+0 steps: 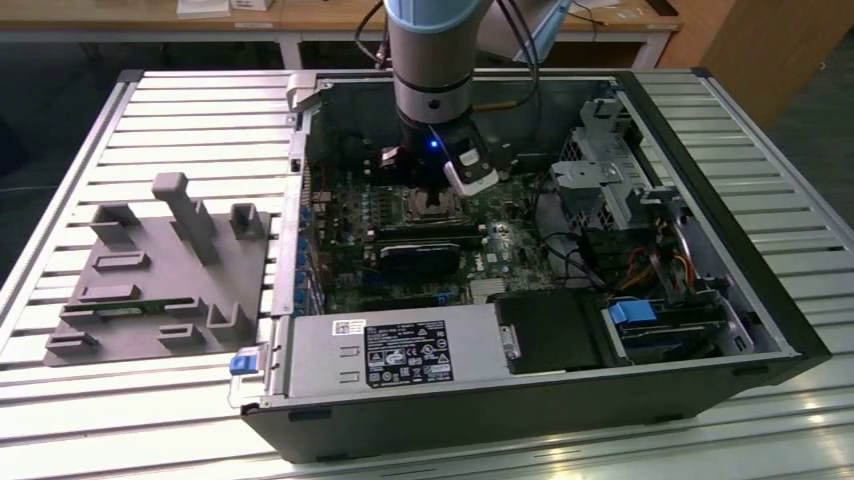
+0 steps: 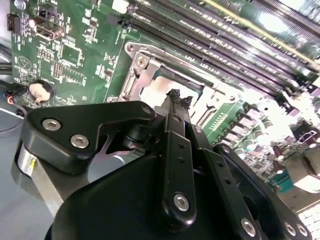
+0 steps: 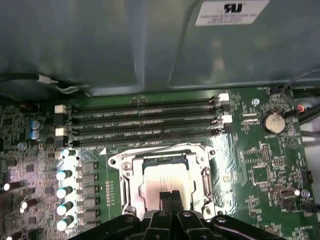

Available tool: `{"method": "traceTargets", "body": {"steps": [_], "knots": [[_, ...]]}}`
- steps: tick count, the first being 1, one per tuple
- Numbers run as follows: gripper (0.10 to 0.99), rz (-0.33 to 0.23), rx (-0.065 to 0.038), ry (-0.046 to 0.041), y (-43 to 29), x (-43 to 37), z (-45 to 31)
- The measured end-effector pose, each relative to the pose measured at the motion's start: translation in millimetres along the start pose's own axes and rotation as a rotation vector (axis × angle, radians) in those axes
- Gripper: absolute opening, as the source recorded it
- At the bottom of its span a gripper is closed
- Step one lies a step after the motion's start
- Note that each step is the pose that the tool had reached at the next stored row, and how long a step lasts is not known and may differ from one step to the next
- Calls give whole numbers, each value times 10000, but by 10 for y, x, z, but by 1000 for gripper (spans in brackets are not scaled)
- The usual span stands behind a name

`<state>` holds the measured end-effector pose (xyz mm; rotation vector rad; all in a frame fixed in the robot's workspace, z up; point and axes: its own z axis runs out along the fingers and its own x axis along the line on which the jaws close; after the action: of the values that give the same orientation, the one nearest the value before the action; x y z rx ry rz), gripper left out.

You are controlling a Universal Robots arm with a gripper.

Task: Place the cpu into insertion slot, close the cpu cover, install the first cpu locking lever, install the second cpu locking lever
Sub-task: 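Install the second cpu locking lever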

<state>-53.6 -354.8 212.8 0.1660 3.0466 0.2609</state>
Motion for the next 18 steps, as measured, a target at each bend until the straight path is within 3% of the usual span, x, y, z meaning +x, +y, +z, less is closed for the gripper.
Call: {"method": "traceTargets", "body": {"steps": [5,11,18], "knots": [[106,-5,10,0,22,-2,-27],[106,-6,10,1,50,-12,-175],[106,-8,34,-2,52,-13,-184]]}}
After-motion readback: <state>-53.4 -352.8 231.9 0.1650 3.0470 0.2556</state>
